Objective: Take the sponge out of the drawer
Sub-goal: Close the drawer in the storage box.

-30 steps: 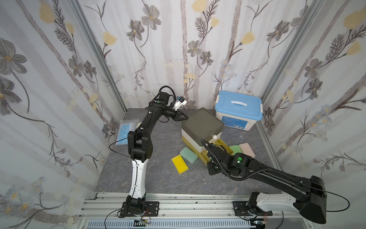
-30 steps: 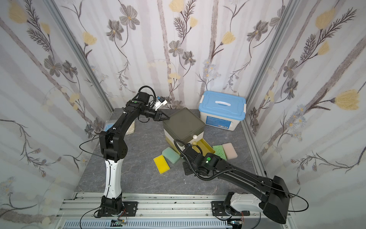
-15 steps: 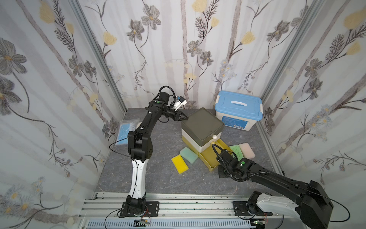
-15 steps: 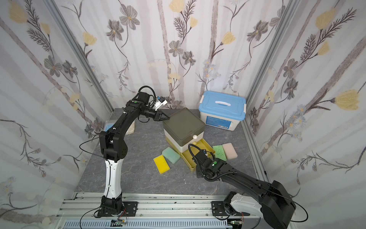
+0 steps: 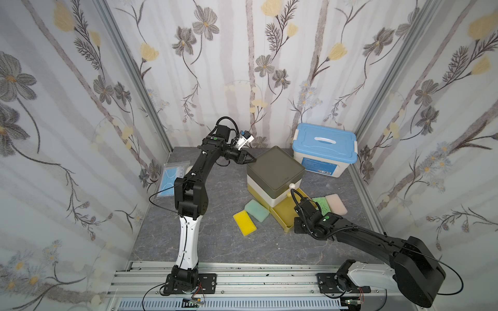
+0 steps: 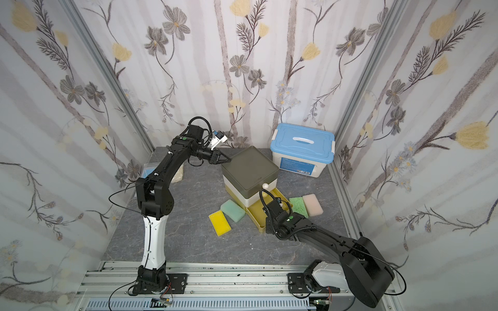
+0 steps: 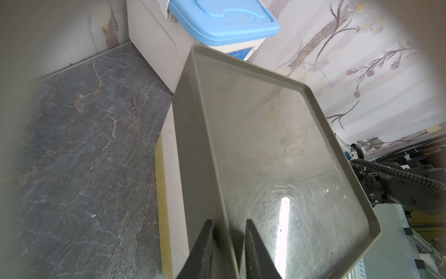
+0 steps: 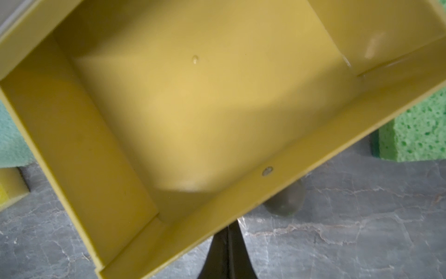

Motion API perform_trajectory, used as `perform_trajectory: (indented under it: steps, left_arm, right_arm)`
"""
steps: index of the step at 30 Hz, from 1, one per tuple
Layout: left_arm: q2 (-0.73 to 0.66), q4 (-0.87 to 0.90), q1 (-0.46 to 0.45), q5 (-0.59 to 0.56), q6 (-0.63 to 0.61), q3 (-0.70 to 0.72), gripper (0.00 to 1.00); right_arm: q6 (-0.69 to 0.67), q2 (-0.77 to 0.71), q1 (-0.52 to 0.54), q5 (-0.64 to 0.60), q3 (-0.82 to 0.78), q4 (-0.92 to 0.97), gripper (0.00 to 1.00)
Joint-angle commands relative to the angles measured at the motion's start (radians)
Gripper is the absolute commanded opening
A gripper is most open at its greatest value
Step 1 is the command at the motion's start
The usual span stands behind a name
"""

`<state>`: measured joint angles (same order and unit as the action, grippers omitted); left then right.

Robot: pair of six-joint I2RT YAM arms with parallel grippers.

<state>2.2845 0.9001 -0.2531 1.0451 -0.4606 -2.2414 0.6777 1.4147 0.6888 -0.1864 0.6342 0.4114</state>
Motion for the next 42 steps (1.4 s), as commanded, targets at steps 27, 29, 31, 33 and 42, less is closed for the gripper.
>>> perform_trajectory:
  steps: [27,29,31,33,42]
  left_arm:
    - [0.036,0.104,-0.004,-0.009,-0.061,-0.010,0.25]
    - [0.038,0.103,-0.003,-0.003,-0.061,-0.009,0.25]
    - [0.039,0.103,-0.003,0.001,-0.059,-0.011,0.25]
    - [0.043,0.102,-0.003,0.007,-0.056,-0.013,0.25]
    - [0.038,0.098,-0.004,0.019,-0.053,-0.012,0.25]
  right_arm:
    - [-0.007,0.300,-0.089,0.016,0.149,-0.527,0.00]
    - [0.002,0.289,-0.083,0.011,0.139,-0.566,0.00]
    - [0.023,0.280,-0.070,-0.002,0.134,-0.611,0.00]
    - [0.055,0.280,-0.047,-0.024,0.130,-0.662,0.00]
    - [0.160,0.392,0.048,-0.087,0.177,-0.747,0.00]
